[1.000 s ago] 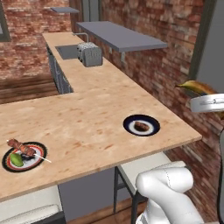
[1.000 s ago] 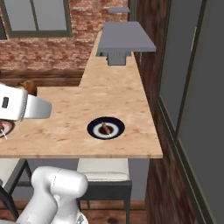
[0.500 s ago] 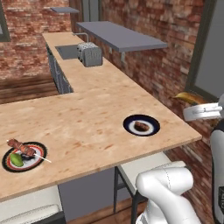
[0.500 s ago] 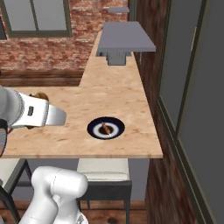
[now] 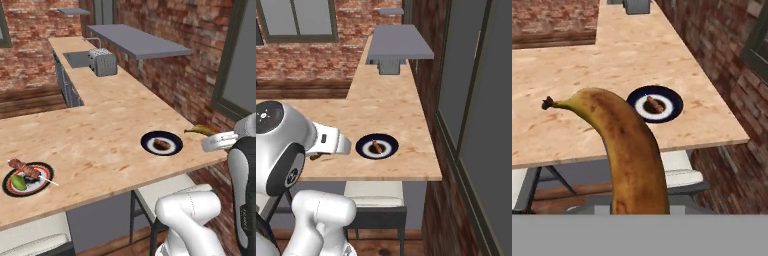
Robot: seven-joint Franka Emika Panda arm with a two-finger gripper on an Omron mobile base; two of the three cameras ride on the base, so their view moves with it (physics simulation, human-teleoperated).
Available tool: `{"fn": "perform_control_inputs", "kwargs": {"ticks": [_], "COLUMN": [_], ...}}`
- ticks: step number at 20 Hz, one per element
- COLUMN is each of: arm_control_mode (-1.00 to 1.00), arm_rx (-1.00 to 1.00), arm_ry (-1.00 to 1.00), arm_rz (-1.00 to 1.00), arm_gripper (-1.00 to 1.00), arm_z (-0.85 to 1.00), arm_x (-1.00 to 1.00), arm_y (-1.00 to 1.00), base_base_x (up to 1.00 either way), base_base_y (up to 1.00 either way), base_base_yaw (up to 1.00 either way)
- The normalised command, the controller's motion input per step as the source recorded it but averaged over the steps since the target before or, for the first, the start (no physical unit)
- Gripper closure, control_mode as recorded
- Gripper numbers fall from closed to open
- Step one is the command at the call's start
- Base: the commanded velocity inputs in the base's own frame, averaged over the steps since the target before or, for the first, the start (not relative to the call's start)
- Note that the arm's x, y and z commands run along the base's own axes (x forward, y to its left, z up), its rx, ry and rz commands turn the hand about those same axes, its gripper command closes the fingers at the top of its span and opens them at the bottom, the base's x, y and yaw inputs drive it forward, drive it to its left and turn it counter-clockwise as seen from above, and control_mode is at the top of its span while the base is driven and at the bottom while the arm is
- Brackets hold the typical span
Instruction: Pick up the mango and banana from the fridge and place one fruit on each plate on the dining counter.
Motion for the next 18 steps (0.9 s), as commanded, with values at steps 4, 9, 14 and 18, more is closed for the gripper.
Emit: {"fn": "perform_control_inputs", "kwargs": {"ticks": [4, 9, 14, 18], "arm_control_mode": [-1.0, -1.0, -1.0, -1.0], "arm_rx": [0.0, 0.0, 0.0, 0.0], "arm_ry": [0.26, 0.22, 0.15, 0.01], "arm_rz": [-0.07, -0.06, -0.07, -0.05], "arm_gripper": [1.0, 1.0, 1.0, 1.0], "arm_z": [-0.41, -0.39, -0.41, -0.41], "arm_x": [0.69, 0.71, 0.68, 0.68], "arm_y": [0.0, 0.0, -0.08, -0.08], "base_base_x": [0.0, 0.0, 0.0, 0.0], "base_base_y": [0.0, 0.0, 0.0, 0.0], "base_base_yaw": [0.0, 0.0, 0.0, 0.0]}}
